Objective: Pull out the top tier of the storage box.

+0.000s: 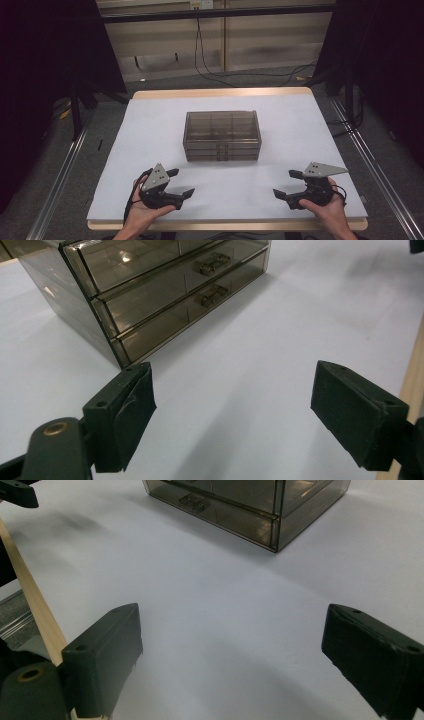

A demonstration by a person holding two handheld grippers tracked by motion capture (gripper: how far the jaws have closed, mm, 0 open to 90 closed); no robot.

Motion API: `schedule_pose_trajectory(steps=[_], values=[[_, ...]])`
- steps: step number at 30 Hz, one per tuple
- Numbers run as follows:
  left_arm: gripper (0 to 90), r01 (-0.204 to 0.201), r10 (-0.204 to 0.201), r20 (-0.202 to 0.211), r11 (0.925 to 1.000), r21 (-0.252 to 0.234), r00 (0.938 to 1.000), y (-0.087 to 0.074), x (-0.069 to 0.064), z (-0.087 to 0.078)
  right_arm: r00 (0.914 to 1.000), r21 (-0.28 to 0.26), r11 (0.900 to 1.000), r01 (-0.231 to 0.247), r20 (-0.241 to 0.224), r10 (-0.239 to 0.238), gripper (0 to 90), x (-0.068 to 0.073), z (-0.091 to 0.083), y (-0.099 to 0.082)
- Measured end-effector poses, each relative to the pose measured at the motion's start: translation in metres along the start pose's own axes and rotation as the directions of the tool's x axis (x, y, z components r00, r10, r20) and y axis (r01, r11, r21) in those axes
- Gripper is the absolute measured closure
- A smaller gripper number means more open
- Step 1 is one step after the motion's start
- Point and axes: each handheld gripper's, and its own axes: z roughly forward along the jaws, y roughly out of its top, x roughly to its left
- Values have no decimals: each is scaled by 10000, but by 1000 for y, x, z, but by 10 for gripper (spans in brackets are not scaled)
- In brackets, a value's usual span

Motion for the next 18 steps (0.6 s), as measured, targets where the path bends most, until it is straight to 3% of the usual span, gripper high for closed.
schedule_pose_trajectory(steps=[4, 5, 6, 8, 9, 11, 18], values=[[176, -211, 210, -171, 9998, -73, 9996, 2, -3, -2, 9999, -62, 9999, -81, 98, 82, 109, -1, -2, -1], [174, -418, 415, -478, 9991, -62, 9980, 3, -5, -4, 9999, -19, 10000, -83, 102, 83, 116, 0, -2, -1], [174, -511, 503, -497, 9986, -155, 9975, 5, -5, -7, 9999, -19, 10000, -83, 102, 83, 116, 0, -2, -1], [170, -147, 137, -237, 9990, -419, 9996, 5, -3, -11, 9999, -15, 10000, -67, 91, 67, 116, 0, -2, -1], [162, -193, 177, -407, 9990, -395, 9990, 5, -3, -12, 9999, 1, 10000, -90, 91, 90, 116, 0, -2, -1], [163, -204, 190, -362, 9990, -394, 9992, 4, -4, -11, 9999, 5, 9999, -108, 79, 108, 118, -1, -2, -1], [148, -781, 766, -461, 9964, -325, 9960, 8, -11, -6, 10000, 18, 10000, -11, 70, 11, 127, 0, -2, -1]])
